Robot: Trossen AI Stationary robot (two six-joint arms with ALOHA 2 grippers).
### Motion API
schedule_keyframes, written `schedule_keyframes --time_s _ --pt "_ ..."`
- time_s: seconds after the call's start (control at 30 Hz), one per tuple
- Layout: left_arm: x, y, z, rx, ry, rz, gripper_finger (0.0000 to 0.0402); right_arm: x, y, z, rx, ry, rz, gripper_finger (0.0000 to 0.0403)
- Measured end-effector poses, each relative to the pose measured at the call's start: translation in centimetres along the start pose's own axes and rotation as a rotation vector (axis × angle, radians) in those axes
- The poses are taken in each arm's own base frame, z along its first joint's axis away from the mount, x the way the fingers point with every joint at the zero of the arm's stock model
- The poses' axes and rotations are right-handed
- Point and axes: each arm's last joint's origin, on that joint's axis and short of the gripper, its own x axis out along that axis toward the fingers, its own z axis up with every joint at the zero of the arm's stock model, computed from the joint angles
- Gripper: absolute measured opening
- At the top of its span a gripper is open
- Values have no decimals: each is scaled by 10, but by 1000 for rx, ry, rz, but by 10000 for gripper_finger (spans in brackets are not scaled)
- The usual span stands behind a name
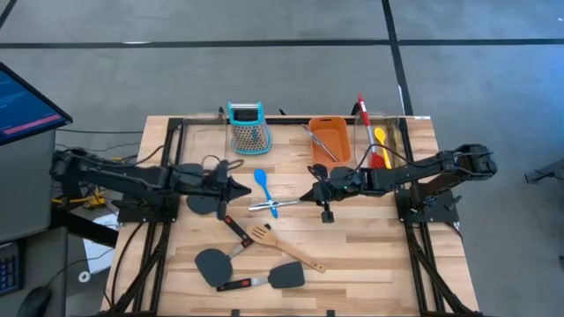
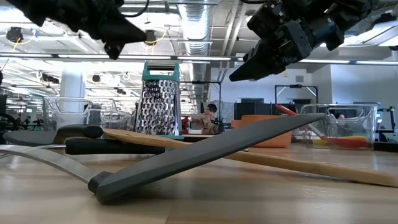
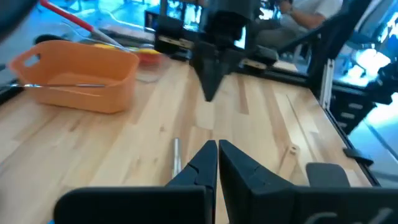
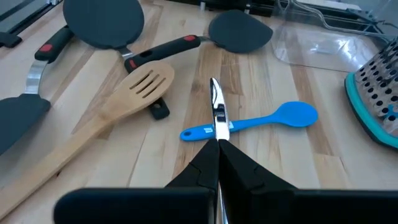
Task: Pick & Place Kitchen Items
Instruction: Put the silver kitchen knife into the orange bin
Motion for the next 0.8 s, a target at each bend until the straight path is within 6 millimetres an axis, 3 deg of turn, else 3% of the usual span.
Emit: schedule_keyframes --time_s 0.2,0.43,0.63,0.8 --pt "43 -18 9 104 102 -19 2 0 0 -1 0 7 1 1" --pt "85 -17 -5 154 369 -19 2 0 0 0 2 4 1 1" --pt "83 -17 -5 187 396 -14 2 0 -1 5 7 -46 -5 1" --pt "66 -15 13 252 301 109 2 5 -3 21 26 -23 -2 0"
